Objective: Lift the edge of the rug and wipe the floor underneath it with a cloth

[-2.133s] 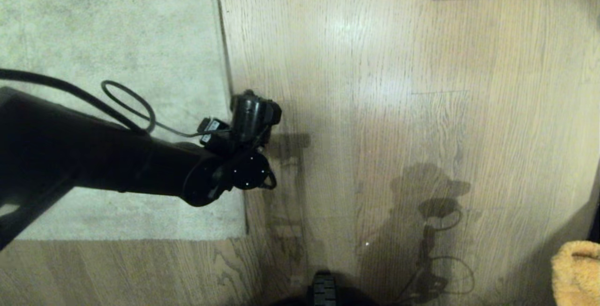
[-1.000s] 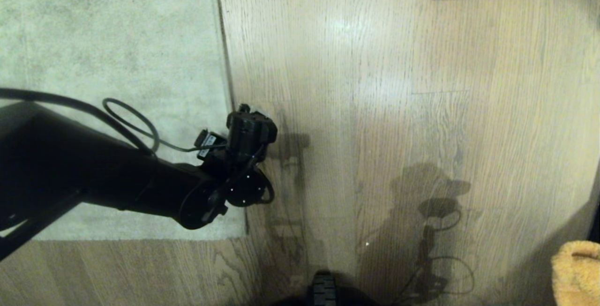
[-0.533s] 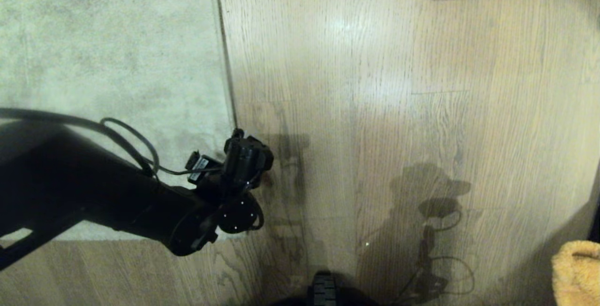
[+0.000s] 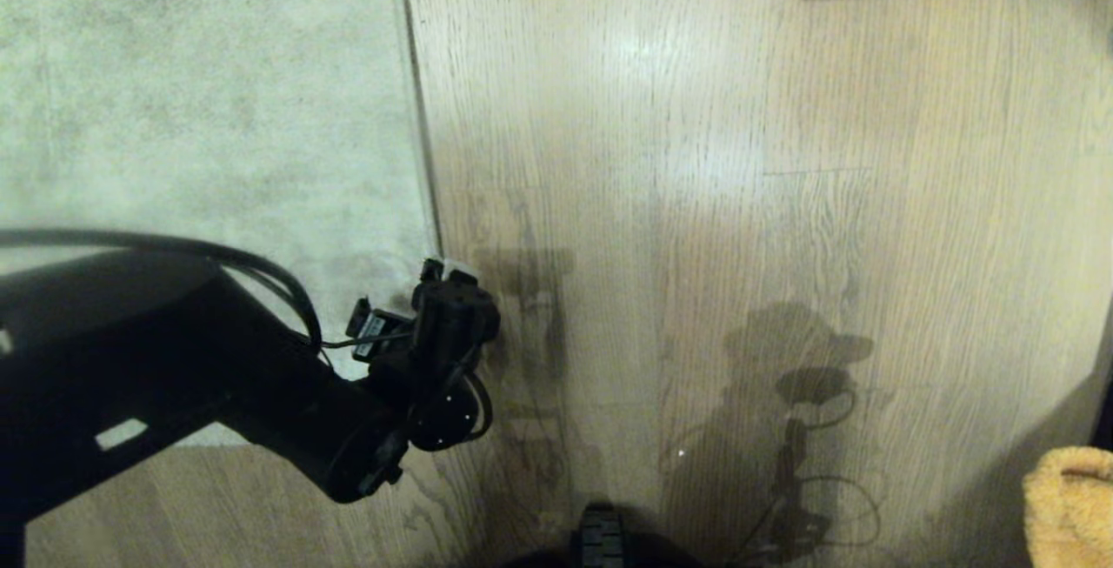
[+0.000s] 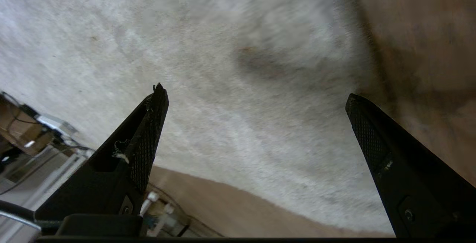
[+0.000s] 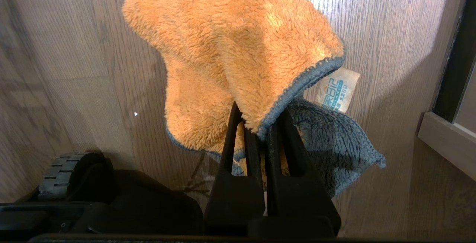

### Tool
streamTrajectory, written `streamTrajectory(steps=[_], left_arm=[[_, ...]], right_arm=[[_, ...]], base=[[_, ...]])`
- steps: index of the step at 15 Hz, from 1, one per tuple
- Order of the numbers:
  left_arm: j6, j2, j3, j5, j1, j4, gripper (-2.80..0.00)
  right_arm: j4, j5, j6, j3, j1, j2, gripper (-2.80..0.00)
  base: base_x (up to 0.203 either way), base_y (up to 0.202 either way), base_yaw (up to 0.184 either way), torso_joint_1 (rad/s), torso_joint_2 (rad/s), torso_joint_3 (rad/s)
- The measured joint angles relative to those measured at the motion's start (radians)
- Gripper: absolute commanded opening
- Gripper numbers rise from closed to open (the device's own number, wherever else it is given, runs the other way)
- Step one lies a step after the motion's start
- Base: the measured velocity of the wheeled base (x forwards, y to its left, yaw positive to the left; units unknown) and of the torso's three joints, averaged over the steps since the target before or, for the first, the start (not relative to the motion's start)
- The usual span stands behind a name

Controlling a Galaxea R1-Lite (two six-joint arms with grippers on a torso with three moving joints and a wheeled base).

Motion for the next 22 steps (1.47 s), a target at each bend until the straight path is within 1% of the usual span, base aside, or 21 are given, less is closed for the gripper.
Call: streamTrajectory(steps=[1, 3, 6, 9, 11, 15, 18, 20, 22], left_arm=[[-0.001, 0.014, -0.005, -0.001, -0.006, -0.027, 0.0], [-0.002, 0.033, -0.008, -0.002, -0.017, -0.039, 0.0], [-0.02, 0.064, -0.008, 0.005, -0.019, -0.053, 0.0], [-0.018, 0.081, 0.006, 0.005, 0.0, -0.073, 0.0], [-0.008, 0.08, 0.023, 0.002, 0.033, -0.077, 0.0], [0.044, 0.037, 0.072, -0.002, 0.123, -0.07, 0.0], [0.083, -0.023, 0.101, -0.002, 0.17, -0.067, 0.0], [0.138, -0.081, 0.099, -0.003, 0.2, -0.061, 0.0], [0.226, -0.157, 0.066, -0.003, 0.231, -0.063, 0.0]], right_arm=[[0.0, 0.0, 0.0, 0.0, 0.0, 0.0, -2.8], [0.0, 0.0, 0.0, 0.0, 0.0, 0.0, -2.8], [0.0, 0.0, 0.0, 0.0, 0.0, 0.0, -2.8], [0.0, 0.0, 0.0, 0.0, 0.0, 0.0, -2.8], [0.0, 0.0, 0.0, 0.0, 0.0, 0.0, -2.8], [0.0, 0.0, 0.0, 0.0, 0.0, 0.0, -2.8], [0.0, 0.0, 0.0, 0.0, 0.0, 0.0, -2.8], [0.0, 0.0, 0.0, 0.0, 0.0, 0.0, -2.8], [0.0, 0.0, 0.0, 0.0, 0.0, 0.0, -2.8]], base=[[0.0, 0.0, 0.0, 0.0, 0.0, 0.0], [0.0, 0.0, 0.0, 0.0, 0.0, 0.0], [0.0, 0.0, 0.0, 0.0, 0.0, 0.0], [0.0, 0.0, 0.0, 0.0, 0.0, 0.0], [0.0, 0.0, 0.0, 0.0, 0.0, 0.0], [0.0, 0.0, 0.0, 0.0, 0.0, 0.0], [0.0, 0.0, 0.0, 0.0, 0.0, 0.0], [0.0, 0.0, 0.0, 0.0, 0.0, 0.0], [0.0, 0.0, 0.0, 0.0, 0.0, 0.0]])
